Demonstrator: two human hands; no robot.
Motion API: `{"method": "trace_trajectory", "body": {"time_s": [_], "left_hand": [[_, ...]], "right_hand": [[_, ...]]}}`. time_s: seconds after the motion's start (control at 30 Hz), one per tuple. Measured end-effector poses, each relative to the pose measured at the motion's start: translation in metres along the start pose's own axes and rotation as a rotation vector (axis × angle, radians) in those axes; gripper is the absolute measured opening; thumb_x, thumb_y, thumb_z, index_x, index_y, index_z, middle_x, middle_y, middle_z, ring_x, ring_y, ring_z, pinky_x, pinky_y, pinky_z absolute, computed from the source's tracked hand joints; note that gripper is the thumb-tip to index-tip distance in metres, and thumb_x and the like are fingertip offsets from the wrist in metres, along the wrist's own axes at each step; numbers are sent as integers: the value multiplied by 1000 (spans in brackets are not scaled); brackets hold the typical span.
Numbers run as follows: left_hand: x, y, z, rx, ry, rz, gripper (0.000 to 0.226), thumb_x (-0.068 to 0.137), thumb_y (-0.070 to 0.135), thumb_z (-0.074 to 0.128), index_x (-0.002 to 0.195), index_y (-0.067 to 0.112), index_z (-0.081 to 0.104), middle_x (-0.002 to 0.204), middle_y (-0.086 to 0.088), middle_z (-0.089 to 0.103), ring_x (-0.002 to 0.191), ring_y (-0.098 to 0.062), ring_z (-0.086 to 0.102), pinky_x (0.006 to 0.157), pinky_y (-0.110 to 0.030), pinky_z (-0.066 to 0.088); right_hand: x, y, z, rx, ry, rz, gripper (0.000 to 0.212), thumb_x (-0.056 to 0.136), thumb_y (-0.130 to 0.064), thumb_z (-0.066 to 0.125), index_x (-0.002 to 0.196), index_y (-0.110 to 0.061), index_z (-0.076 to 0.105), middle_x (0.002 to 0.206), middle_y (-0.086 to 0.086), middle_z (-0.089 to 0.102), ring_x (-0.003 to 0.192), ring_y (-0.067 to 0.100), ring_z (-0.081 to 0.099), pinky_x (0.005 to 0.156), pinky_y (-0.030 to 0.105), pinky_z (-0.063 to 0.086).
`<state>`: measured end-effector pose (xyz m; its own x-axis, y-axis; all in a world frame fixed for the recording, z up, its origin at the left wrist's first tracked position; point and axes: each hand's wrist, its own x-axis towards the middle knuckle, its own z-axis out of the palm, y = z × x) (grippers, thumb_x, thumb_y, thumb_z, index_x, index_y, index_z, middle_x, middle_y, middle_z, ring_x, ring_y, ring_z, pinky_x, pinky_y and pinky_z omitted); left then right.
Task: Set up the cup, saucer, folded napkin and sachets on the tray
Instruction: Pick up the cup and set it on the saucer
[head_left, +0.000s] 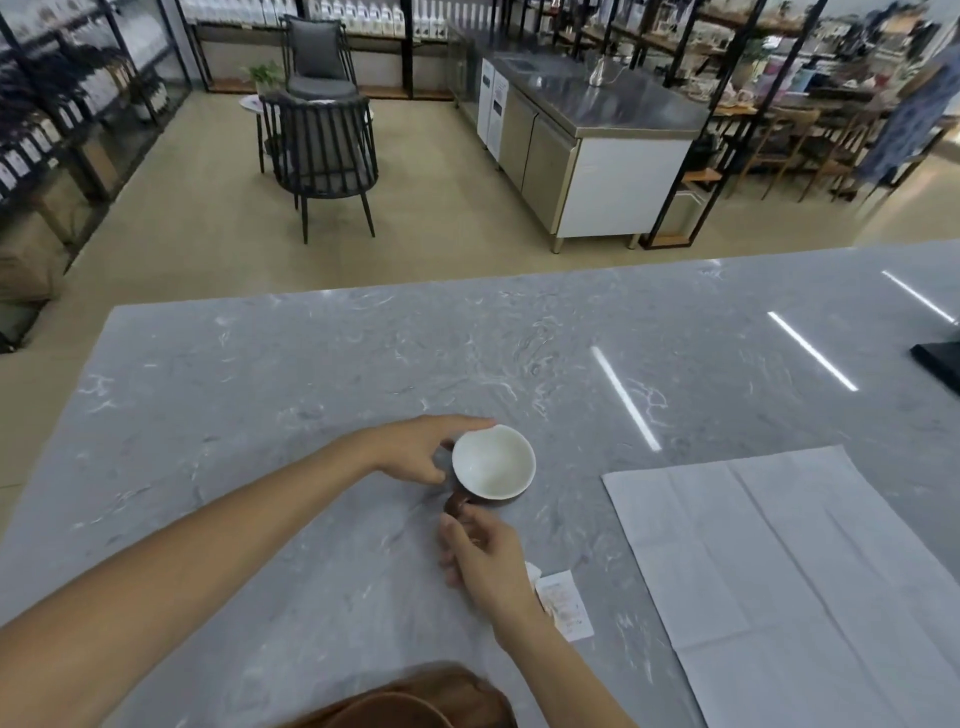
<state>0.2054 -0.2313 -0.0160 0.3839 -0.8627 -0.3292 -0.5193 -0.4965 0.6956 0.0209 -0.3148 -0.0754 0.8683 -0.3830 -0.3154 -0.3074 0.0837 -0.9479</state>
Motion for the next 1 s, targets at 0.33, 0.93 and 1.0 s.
{"method": "trace_trajectory", "body": {"time_s": [0.33, 0.93, 1.0], "left_hand": [[2, -15, 7, -96, 108, 19, 89, 74, 3, 80, 151, 26, 41, 144, 10, 51, 112, -4, 59, 84, -3, 42], [-30, -2, 28, -438, 216, 26, 90, 62, -2, 91, 138, 31, 56, 131, 11, 67, 120, -10, 65, 95, -24, 55], [-46, 3, 31, -419, 250, 20, 88, 61, 5, 92, 134, 40, 58, 131, 17, 65, 118, -8, 65, 94, -21, 55]], "right_hand": [[3, 2, -23, -117, -51, -44, 24, 94, -30, 70, 85, -8, 68, 66, 10, 64, 59, 17, 59, 56, 35, 52], [-24, -2, -66, -358, -37, -243, 14, 98, -20, 65, 86, -20, 71, 67, -5, 72, 67, 13, 74, 70, 34, 61], [-32, -5, -65, -347, -68, -238, 11, 98, -19, 66, 90, -18, 73, 69, -6, 72, 69, 14, 75, 73, 37, 64]]}}
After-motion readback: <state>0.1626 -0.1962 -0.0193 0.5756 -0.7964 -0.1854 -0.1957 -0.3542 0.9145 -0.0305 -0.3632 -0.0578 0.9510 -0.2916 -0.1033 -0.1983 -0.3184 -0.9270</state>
